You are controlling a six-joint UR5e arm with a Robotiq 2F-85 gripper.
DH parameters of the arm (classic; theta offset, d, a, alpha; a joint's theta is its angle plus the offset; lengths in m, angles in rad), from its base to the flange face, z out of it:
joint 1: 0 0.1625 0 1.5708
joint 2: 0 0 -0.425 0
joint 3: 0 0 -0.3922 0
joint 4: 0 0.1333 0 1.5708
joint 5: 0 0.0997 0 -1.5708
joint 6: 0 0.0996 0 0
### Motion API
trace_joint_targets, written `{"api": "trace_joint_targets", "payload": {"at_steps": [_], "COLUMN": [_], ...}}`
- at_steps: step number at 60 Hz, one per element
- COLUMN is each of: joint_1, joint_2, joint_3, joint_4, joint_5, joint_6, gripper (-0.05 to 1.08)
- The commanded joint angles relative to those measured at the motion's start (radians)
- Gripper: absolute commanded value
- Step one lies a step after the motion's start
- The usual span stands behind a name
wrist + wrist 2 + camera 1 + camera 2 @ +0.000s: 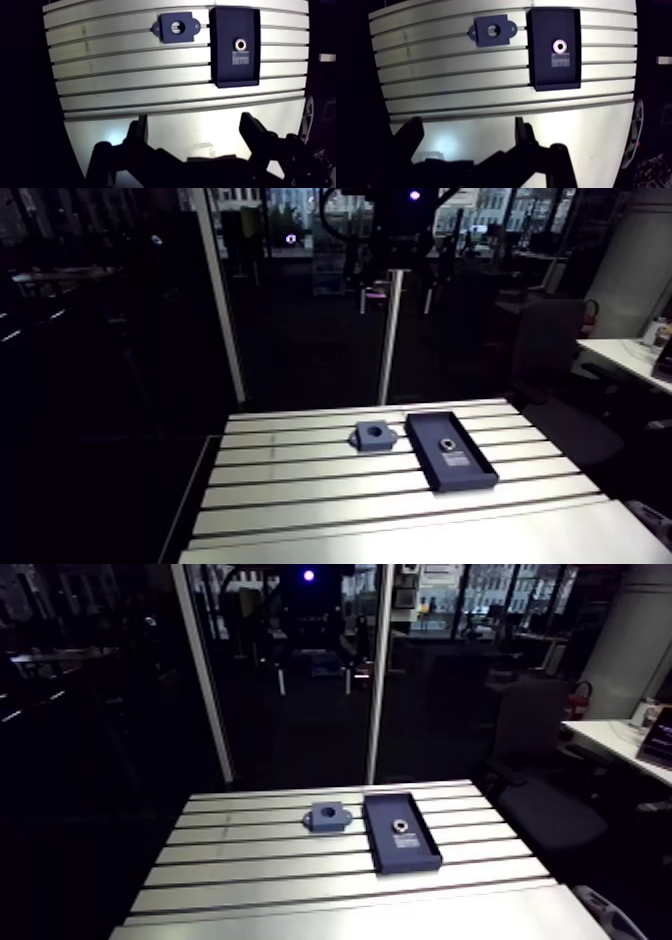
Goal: Pick up the bearing and press it into the housing until flush.
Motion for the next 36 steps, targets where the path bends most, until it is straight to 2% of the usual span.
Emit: {"api": "trace_joint_targets", "payload": {"at_steps": [1, 17, 22, 24, 26, 28, 36], "joint_1": [0.0, -0.017, -0.046, -0.079, -0.079, -0.108, -0.135], "joint_2": [0.001, 0.021, 0.036, 0.042, 0.042, 0.055, 0.091], "joint_3": [0.009, 0.023, 0.034, 0.041, 0.041, 0.047, 0.055], "joint_4": [-0.002, -0.043, -0.074, -0.084, -0.084, -0.097, -0.135], "joint_5": [-0.006, -0.011, -0.015, -0.015, -0.015, -0.015, -0.017], "joint_6": [-0.001, -0.042, -0.092, -0.13, -0.13, -0.17, -0.237], "gripper": [0.0, 0.0, 0.01, 0.01, 0.01, 0.01, 0.01]}}
